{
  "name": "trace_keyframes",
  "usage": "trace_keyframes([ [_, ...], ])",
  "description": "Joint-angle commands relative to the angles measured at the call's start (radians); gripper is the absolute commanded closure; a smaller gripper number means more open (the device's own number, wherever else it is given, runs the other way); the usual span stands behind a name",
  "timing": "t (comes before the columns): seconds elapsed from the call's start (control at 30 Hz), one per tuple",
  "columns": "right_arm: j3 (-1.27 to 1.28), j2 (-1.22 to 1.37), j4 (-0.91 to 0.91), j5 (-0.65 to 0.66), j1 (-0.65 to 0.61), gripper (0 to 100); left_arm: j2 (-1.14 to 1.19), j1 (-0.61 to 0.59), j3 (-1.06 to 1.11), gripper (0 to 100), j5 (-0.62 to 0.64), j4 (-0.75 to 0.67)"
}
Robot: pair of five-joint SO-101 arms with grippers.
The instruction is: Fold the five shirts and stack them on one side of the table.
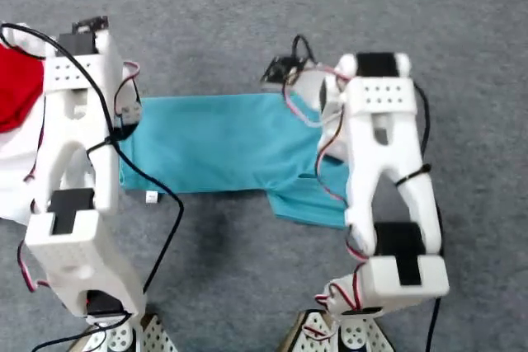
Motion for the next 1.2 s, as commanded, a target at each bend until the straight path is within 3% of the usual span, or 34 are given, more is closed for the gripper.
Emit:
trace_keyframes([
  [0.0,0.140,-0.122,-0.052,0.029,-0.033,85.0,-0.127,-0.018,0.212,98,-0.012,-0.124],
  [0.23,0.326,-0.200,-0.127,0.023,-0.134,83.8,-0.318,-0.021,0.609,98,-0.012,-0.362],
  [0.5,0.452,-0.199,-0.330,-0.020,-0.179,84.7,-0.361,-0.126,0.918,98,-0.005,-0.660],
  [0.67,0.504,-0.199,-0.359,-0.018,-0.177,99.2,-0.358,-0.189,0.991,98,-0.008,-0.740],
  [1.17,0.487,-0.209,-0.270,-0.018,-0.176,99.5,-0.363,-0.192,1.003,98,-0.005,-0.776],
])
